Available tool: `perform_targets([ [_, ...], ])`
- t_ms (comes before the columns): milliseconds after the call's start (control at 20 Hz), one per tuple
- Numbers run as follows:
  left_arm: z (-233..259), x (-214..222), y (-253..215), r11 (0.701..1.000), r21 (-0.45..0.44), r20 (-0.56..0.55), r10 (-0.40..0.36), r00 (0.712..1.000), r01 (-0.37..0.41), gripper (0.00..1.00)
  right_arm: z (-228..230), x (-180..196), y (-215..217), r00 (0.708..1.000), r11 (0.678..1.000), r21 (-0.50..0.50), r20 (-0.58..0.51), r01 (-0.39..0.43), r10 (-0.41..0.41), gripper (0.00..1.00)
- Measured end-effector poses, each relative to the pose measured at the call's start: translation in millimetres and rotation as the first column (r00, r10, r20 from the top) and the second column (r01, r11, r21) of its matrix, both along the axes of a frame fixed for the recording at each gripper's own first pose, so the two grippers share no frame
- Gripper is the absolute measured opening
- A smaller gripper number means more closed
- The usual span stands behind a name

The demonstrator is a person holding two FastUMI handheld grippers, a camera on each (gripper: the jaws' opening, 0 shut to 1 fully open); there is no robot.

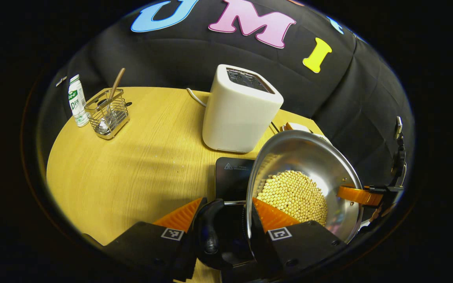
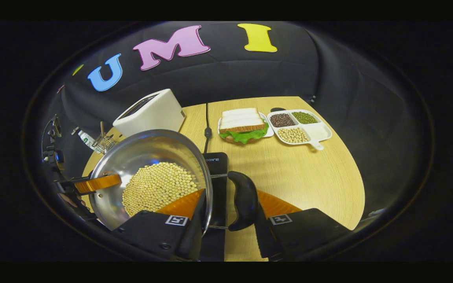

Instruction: First push the handle of the pot to place it horizontally, then grasp the pot with both hands and set it on the induction cooktop.

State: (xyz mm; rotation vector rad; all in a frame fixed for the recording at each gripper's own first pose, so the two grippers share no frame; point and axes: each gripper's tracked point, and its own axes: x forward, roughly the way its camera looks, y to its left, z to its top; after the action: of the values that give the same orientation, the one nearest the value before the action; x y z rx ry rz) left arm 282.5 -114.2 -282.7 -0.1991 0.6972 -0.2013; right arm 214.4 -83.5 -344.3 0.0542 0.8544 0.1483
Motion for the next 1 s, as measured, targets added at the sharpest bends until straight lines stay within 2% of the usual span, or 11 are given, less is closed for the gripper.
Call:
perform_targets([
  [150, -1, 0, 0, 1.000, -0.003, -0.006, 0.003, 1.000, -0.003, 0.64, 1, 1, 0, 1.000, 1.000, 0.007, 0.002, 0.012, -0.012, 0.58],
  [350, -2, -2, 0, 1.000, -0.007, -0.035, 0.020, 0.999, -0.020, 0.64, 2, 2, 1, 1.000, 1.000, 0.012, 0.008, 0.007, -0.007, 0.61],
  [400, -2, -2, 0, 0.999, -0.013, -0.044, 0.031, 0.999, -0.032, 0.64, 2, 3, 1, 1.000, 1.000, 0.015, 0.009, 0.004, -0.004, 0.58],
  [550, -3, -4, 2, 0.999, 0.007, -0.067, 0.052, 0.996, -0.051, 0.68, 2, 0, 1, 1.000, 1.000, 0.029, 0.002, -0.003, 0.002, 0.66],
  [600, -3, -5, 4, 0.998, 0.025, -0.067, 0.063, 0.996, -0.061, 0.70, 3, 1, 0, 1.000, 0.999, 0.034, 0.006, 0.000, 0.000, 0.60],
  [650, -1, -4, 8, 0.996, 0.040, -0.059, 0.078, 0.995, -0.075, 0.88, 7, 1, -1, 1.000, 0.999, 0.039, 0.016, 0.006, -0.006, 0.75],
  [700, 4, -4, 10, 0.995, 0.044, -0.041, 0.088, 0.995, -0.086, 0.89, 11, 0, -3, 1.000, 0.999, 0.047, 0.024, 0.014, -0.015, 0.78],
  [750, 7, -3, 10, 0.994, 0.045, -0.026, 0.099, 0.995, -0.098, 0.96, 14, 1, -5, 0.999, 0.998, 0.052, 0.035, 0.025, -0.027, 0.85],
  [850, 20, -8, 10, 0.994, 0.032, -0.004, 0.103, 0.995, -0.103, 0.96, 28, -2, -10, 0.996, 0.997, 0.056, 0.069, 0.046, -0.050, 0.99],
  [950, 40, -15, 14, 0.993, 0.033, 0.038, 0.109, 0.993, -0.110, 0.96, 44, -6, -13, 0.992, 0.997, 0.049, 0.111, 0.056, -0.061, 0.93],
  [1000, 48, -18, 15, 0.994, 0.027, 0.056, 0.106, 0.993, -0.108, 0.96, 52, -8, -13, 0.989, 0.998, 0.040, 0.137, 0.056, -0.061, 0.99],
])
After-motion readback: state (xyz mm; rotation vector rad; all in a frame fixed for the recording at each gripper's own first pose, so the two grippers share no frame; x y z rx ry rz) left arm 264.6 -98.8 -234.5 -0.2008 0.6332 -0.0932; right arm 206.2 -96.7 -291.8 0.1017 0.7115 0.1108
